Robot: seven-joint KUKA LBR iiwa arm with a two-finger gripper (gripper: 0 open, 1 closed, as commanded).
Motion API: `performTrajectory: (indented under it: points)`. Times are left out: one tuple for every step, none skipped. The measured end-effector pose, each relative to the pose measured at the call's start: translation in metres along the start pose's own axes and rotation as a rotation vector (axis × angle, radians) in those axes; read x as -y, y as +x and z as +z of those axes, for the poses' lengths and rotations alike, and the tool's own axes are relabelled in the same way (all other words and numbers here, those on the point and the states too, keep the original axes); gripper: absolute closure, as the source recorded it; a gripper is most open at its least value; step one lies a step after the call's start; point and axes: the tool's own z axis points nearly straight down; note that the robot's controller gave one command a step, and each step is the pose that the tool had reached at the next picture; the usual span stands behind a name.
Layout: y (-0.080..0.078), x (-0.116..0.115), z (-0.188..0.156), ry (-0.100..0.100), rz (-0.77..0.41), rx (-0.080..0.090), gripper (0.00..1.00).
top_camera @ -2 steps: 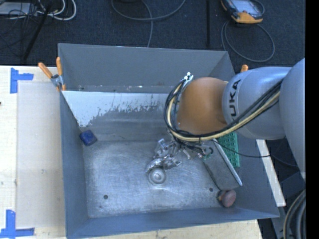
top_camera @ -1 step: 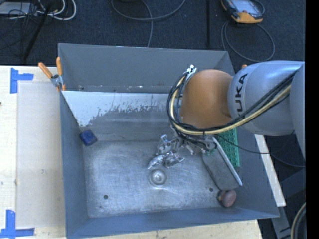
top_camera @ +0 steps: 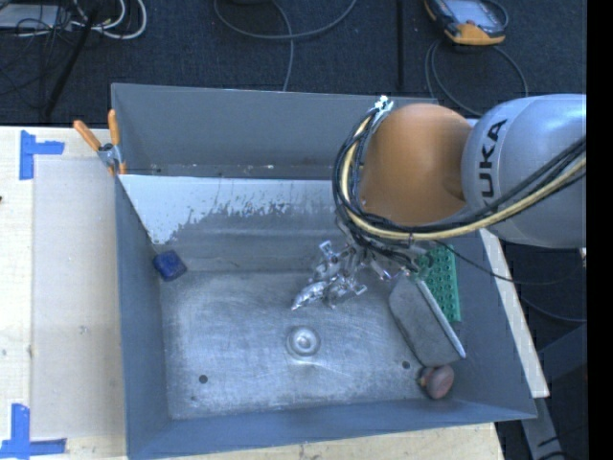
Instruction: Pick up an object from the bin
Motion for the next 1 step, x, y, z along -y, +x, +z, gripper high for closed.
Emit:
performTrajectory:
  points:
    - [-0.0017,-0.0005,-0.0369,0.000,0.004,0.000,1.00]
